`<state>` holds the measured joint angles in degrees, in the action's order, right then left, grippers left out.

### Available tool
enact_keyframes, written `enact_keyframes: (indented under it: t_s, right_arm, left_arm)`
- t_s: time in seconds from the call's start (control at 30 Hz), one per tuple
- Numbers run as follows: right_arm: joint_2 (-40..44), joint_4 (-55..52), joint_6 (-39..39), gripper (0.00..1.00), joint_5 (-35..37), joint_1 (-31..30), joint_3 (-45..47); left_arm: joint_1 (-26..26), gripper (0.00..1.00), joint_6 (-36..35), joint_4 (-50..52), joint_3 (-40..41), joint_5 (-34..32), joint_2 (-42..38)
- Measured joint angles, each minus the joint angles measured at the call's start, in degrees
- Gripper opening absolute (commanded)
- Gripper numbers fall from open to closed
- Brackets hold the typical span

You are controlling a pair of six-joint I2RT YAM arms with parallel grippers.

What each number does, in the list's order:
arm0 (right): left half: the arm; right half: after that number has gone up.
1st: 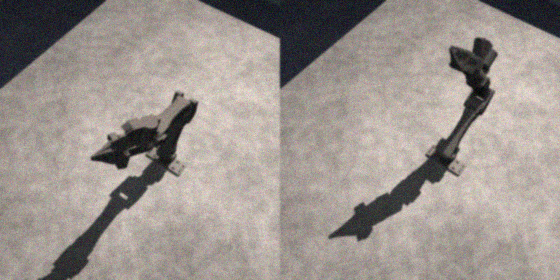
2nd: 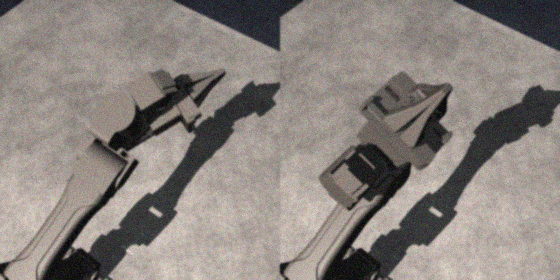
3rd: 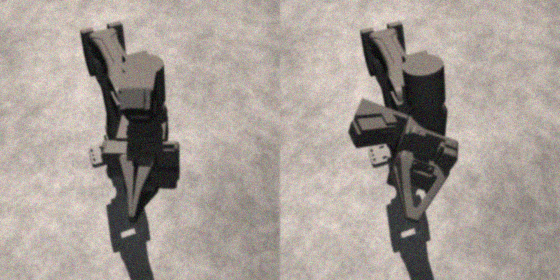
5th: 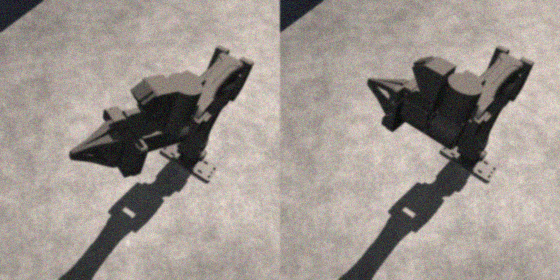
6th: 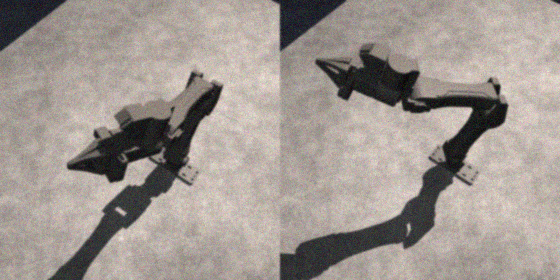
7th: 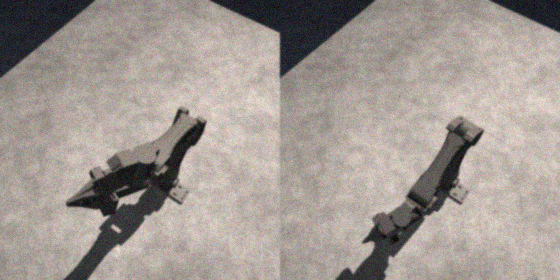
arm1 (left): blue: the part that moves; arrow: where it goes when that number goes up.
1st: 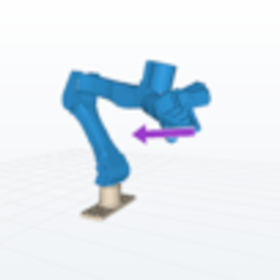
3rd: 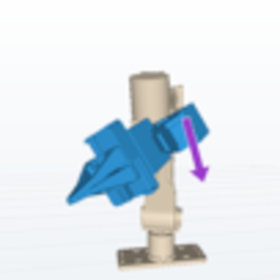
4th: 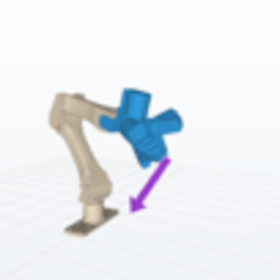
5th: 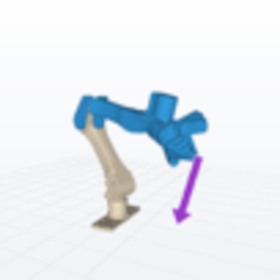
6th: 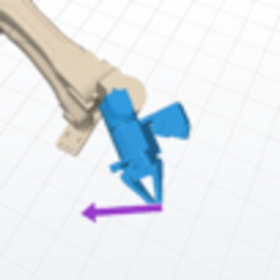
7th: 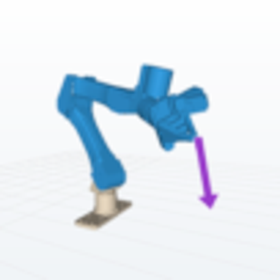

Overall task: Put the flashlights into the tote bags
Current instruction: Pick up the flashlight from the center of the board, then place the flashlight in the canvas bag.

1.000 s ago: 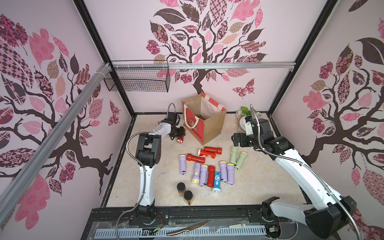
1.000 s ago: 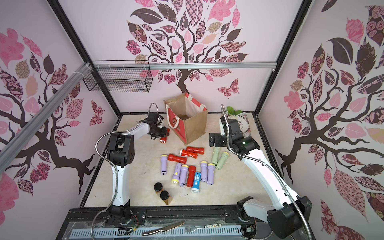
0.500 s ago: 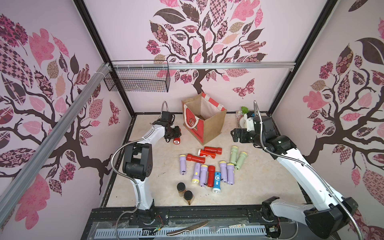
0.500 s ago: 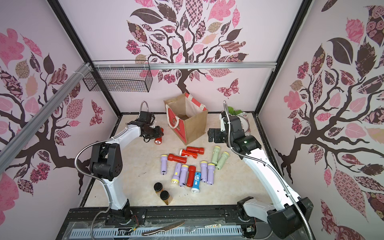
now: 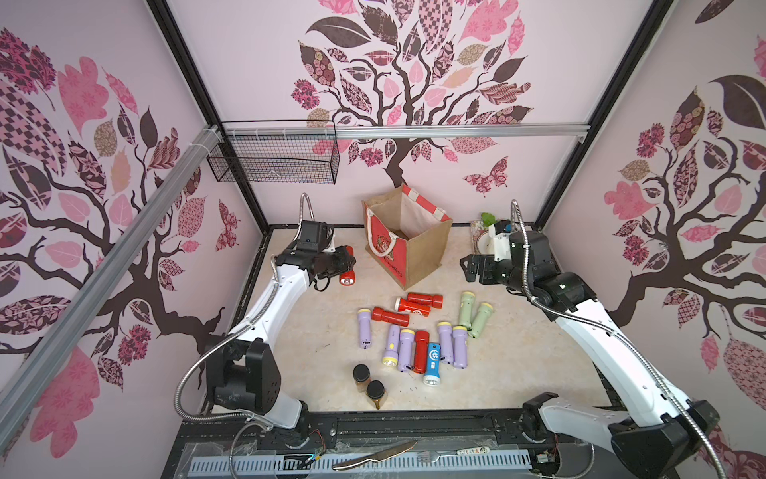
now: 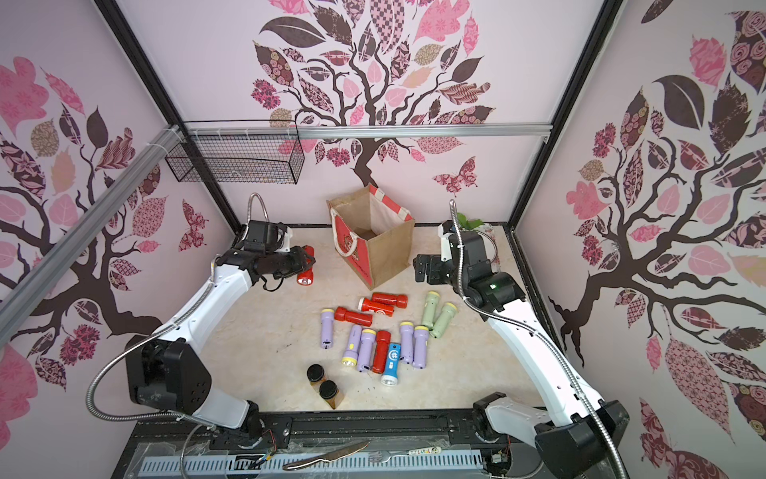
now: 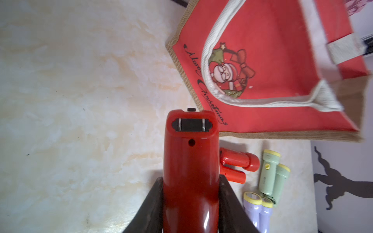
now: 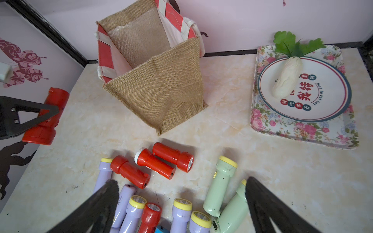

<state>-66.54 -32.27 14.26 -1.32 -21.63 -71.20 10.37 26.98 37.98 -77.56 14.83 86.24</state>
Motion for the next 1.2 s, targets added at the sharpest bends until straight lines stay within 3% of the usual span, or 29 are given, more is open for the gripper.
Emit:
enact_keyframes:
  t_s: [0.17,0.37,0.6,0.9,1.07,1.2]
  right_arm:
    - [0.1,0.8,0.1,1.00,-1.5,0.0,0.0]
    - [0.1,0.8,-0.2,1.00,-1.9,0.0,0.0]
    - [0.2,0.6,-0.4,1.00,-1.9,0.0,0.0]
    - [0.7,0.4,-0.6,1.00,-1.7,0.0,0.0]
    - [0.7,0.4,-0.7,1.00,-1.7,0.0,0.0]
    - [0.7,0.3,-0.9,1.00,-1.7,0.0,0.0]
  left_arm:
    - [0.6,0.00,3.4,1.5,-3.9,0.9,-1.3]
    - [3.6,0.00,7.6,0.9,-15.9,0.2,4.4]
    - [10.1,0.00,11.5,-1.5,-32.5,-1.7,17.7]
    - [14.5,0.00,12.5,-2.8,-56.2,-6.2,37.0]
    - [15.6,0.00,12.2,-3.6,-64.2,-9.6,46.2]
    - [15.7,0.00,10.6,-4.9,-65.7,-12.4,50.5]
